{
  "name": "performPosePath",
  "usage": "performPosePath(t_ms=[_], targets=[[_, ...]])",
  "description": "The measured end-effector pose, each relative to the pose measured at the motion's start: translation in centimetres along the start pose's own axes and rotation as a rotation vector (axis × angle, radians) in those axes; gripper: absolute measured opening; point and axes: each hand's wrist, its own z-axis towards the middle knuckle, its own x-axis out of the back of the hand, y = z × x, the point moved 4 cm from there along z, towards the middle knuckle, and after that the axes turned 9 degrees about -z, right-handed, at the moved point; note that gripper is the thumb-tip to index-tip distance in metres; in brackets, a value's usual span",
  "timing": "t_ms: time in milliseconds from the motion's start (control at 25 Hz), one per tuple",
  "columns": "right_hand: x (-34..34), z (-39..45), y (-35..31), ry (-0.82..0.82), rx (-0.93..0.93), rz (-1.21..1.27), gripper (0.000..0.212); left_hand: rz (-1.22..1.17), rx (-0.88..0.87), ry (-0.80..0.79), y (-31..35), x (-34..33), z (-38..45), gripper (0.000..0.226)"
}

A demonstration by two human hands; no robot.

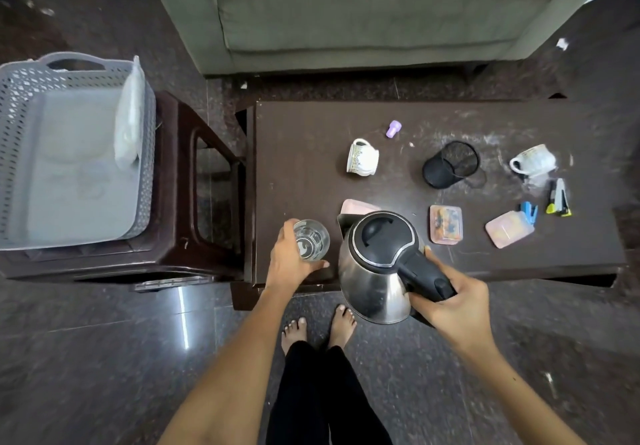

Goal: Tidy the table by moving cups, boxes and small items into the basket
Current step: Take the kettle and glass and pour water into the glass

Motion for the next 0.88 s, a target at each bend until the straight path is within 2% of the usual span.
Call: performPosePath(t_ms=[320,440,640,720,880], targets=[[-0.4,0.2,0.2,-0.023,0.04,-0.085,0.066,0.025,0.01,-0.08,-0.1,0.1,0.8,0.104],[-0.3,0.0,-0.3,-0.036,0.041,-0.102,0.068,-0.004,0.002,-0.054,-0.3,0.9,-0.4,0.108],[-0.2,-0.3,-1.7,-0.096,0.029,-0.188,0.066,-0.093,0.017,0.089,-1.1,2.5,-3.9,0.073],[-0.2,-0.7,-2.3,-0.12,0.038,-0.231,0.066,-0.095,0.018,0.077,-1.0,2.5,-4.8,0.063],[-0.2,-1.0,-3.3,-0.133,0.006,-0.295,0.065,-0.082,-0.005,0.044,-0.7,2.2,-5.6,0.058]])
